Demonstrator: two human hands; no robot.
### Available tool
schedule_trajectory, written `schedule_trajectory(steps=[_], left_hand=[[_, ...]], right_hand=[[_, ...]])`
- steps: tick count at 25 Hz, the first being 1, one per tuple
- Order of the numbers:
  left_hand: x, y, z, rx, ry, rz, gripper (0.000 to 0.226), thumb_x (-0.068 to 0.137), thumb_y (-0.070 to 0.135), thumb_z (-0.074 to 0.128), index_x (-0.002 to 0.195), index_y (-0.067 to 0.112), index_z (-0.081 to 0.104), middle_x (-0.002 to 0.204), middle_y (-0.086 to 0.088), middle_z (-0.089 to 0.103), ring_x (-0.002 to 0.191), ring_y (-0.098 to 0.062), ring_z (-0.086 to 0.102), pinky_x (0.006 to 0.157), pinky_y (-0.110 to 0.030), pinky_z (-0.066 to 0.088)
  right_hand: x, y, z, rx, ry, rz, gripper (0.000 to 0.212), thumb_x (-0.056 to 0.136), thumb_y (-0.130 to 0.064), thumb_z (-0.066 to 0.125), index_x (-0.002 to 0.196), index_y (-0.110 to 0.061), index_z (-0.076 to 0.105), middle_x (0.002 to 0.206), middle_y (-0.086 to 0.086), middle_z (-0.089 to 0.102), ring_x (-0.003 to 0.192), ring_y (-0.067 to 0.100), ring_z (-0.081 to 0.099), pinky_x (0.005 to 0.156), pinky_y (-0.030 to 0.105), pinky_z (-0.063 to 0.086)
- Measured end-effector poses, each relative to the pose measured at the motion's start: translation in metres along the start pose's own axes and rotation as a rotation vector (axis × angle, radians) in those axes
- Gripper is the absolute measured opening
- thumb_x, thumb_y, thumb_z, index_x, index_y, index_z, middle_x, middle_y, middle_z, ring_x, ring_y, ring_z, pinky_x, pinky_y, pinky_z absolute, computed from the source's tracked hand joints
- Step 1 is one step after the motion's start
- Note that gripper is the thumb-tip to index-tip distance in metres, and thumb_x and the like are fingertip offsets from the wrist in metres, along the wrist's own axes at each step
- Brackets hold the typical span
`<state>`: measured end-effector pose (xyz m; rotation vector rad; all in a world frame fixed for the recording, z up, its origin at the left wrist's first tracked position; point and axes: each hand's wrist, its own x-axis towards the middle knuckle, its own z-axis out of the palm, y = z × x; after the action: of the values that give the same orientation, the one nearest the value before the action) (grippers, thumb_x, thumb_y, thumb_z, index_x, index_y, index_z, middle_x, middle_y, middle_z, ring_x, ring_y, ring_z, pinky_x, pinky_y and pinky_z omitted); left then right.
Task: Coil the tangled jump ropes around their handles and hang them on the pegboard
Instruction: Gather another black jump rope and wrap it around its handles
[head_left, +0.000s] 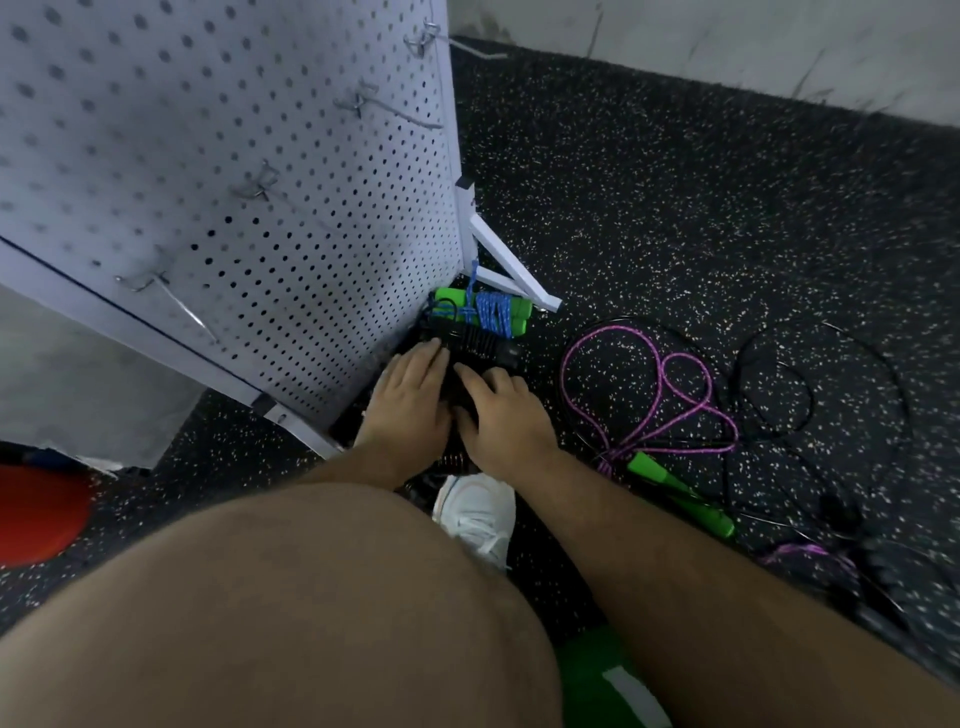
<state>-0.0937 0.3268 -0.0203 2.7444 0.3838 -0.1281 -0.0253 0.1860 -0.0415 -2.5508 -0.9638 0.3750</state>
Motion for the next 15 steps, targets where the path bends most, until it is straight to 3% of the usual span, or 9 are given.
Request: schedule_trajectory(steps=[2,5,9,13,15], left_hand=[[0.007,0.027,0.009,-0.026,-0.021,0.099,0.065,0.096,0.036,0.026,0.151,0.005,0.04,0.158,-0.01,0.039,0.147,-0.026,0.033,0.121,-0.032,0.007],[0.02,0.07,0.027,-0.035,-0.096,0.209,0.076,0.091,0.046,0.016,0.152,0.007,0.039,0.157,-0.01,0.04,0.145,-0.027,0.036,0.122,-0.035,0.015],[0.031,0.136,0.062,-0.019,-0.231,0.377,0.06,0.102,0.032,0.037,0.156,0.007,0.029,0.161,-0.011,0.032,0.148,-0.025,0.029,0.121,-0.036,0.019],[0.049,0.187,0.1,0.003,-0.413,0.533,0.065,0.102,0.025,0.048,0.158,0.005,0.021,0.163,-0.012,0.027,0.149,-0.025,0.026,0.122,-0.036,0.021],[0.057,0.198,0.116,0.009,-0.511,0.545,0.071,0.099,0.025,0.055,0.158,0.005,0.02,0.161,-0.012,0.028,0.147,-0.027,0.028,0.12,-0.038,0.027]], right_hand=[[-0.012,0.015,-0.014,-0.014,0.013,0.028,0.055,0.099,-0.036,0.047,0.151,-0.022,0.039,0.13,0.012,0.053,0.111,0.036,0.052,0.088,0.046,0.048],[-0.038,0.053,-0.037,-0.056,0.017,0.089,0.052,0.1,-0.035,0.043,0.15,-0.02,0.038,0.136,0.011,0.05,0.118,0.036,0.05,0.093,0.047,0.046],[-0.09,0.119,-0.06,-0.029,-0.039,0.226,0.052,0.102,-0.035,0.04,0.152,-0.02,0.032,0.141,0.01,0.047,0.127,0.035,0.045,0.099,0.047,0.044],[-0.118,0.168,-0.066,0.116,-0.168,0.439,0.06,0.096,-0.032,0.049,0.152,-0.018,0.032,0.139,0.013,0.048,0.127,0.036,0.045,0.101,0.048,0.045],[-0.122,0.187,-0.067,0.158,-0.251,0.444,0.065,0.091,-0.029,0.057,0.151,-0.016,0.035,0.138,0.013,0.05,0.126,0.035,0.048,0.102,0.048,0.045]])
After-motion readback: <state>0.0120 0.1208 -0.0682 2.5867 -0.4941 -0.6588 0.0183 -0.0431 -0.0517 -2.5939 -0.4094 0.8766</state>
